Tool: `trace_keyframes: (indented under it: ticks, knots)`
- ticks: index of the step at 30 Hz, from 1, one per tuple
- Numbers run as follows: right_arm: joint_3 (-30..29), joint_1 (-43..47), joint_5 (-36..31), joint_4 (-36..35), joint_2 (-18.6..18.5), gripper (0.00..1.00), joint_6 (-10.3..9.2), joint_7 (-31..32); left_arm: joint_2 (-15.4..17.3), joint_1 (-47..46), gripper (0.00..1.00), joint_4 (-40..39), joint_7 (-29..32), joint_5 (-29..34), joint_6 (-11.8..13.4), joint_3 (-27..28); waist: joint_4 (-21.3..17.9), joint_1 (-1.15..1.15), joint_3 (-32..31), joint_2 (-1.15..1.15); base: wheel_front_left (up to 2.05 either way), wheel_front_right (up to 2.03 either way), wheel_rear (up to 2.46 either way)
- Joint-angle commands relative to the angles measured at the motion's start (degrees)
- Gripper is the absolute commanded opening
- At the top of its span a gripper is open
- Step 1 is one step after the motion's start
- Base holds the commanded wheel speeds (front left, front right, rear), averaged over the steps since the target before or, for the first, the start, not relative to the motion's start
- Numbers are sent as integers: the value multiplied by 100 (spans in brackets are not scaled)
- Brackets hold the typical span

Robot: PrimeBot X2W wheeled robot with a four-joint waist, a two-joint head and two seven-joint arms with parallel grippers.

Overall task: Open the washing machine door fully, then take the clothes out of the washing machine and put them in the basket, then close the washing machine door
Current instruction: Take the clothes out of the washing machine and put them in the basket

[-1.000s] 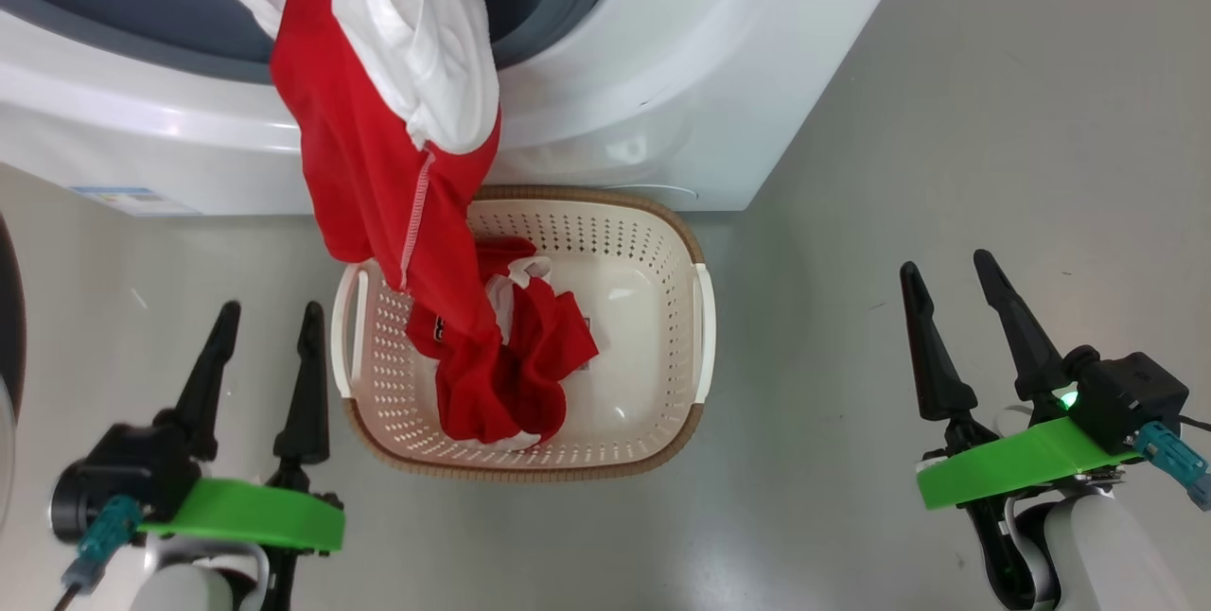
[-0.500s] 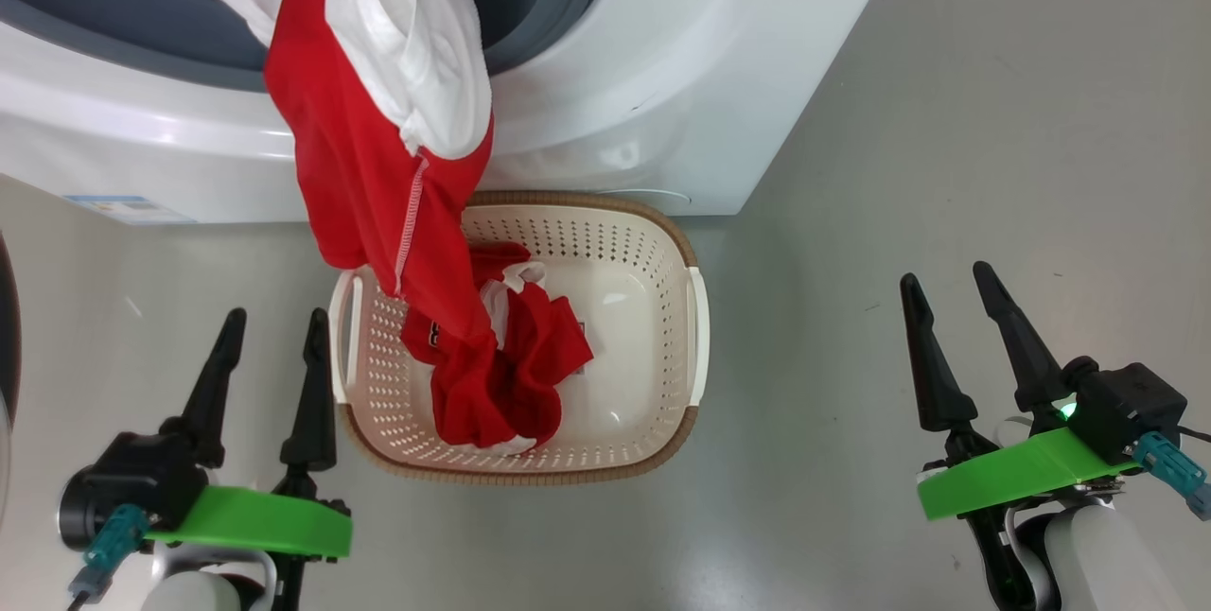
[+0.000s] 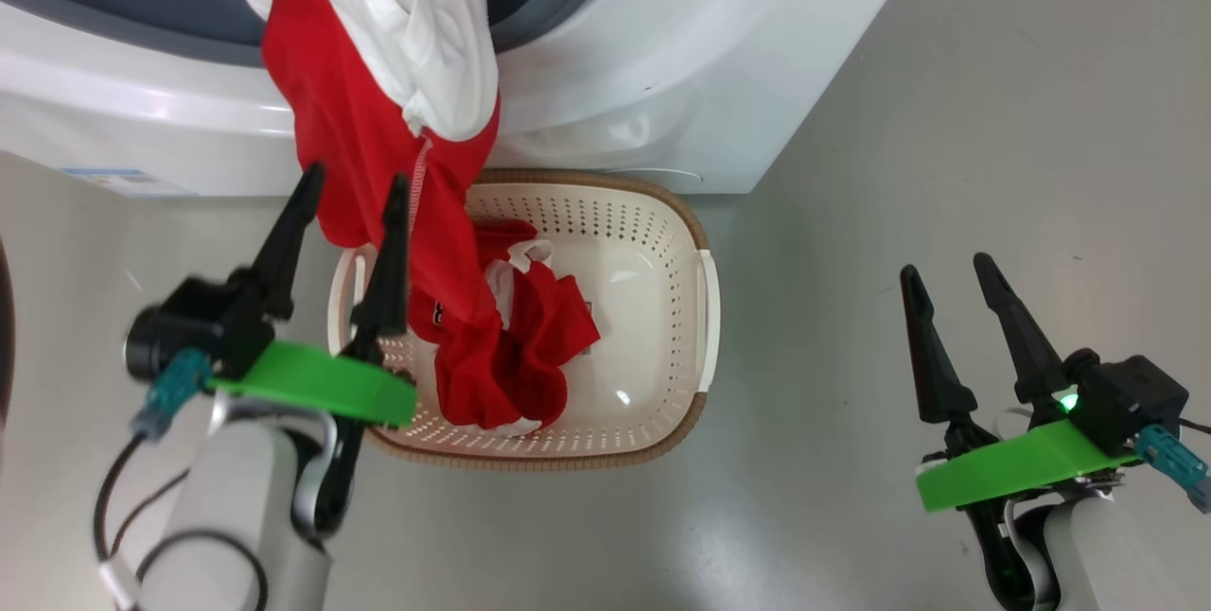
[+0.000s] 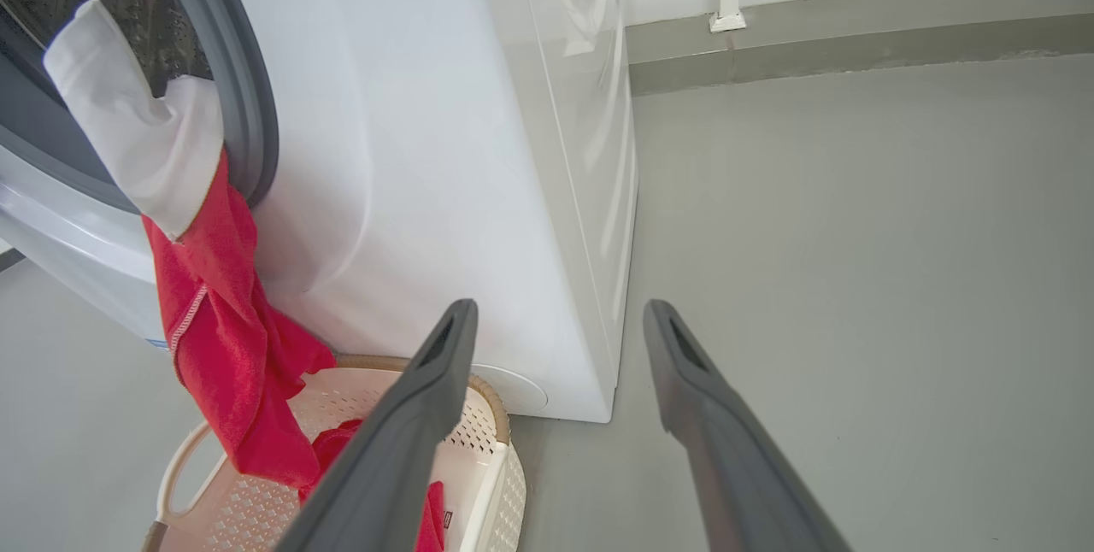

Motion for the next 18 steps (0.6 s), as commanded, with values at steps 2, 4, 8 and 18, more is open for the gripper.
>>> trace_keyframes:
  ticks: [2, 4, 8, 18]
  knots:
    - [186, -103, 91, -122, -6, 100, 20, -36, 107, -368, 100, 157, -29, -64, -31, 18, -50, 0, 31, 0, 0, 0, 0]
    - [242, -158, 125, -120, -6, 100, 20, -36, 110, -609, 100, 455, -29, -60, -31, -69, -114, 0, 58, 0, 0, 0, 0]
    - [292, -193, 205, -126, -6, 100, 20, -36, 132, -1052, 100, 972, -29, -154, -31, -163, -247, 0, 80, 0, 0, 0, 0]
    - [315, -253, 333, -190, -6, 100, 20, -36, 386, -1897, 100, 1893, -29, -146, -31, -161, -505, 0, 272, 0, 0, 0, 0]
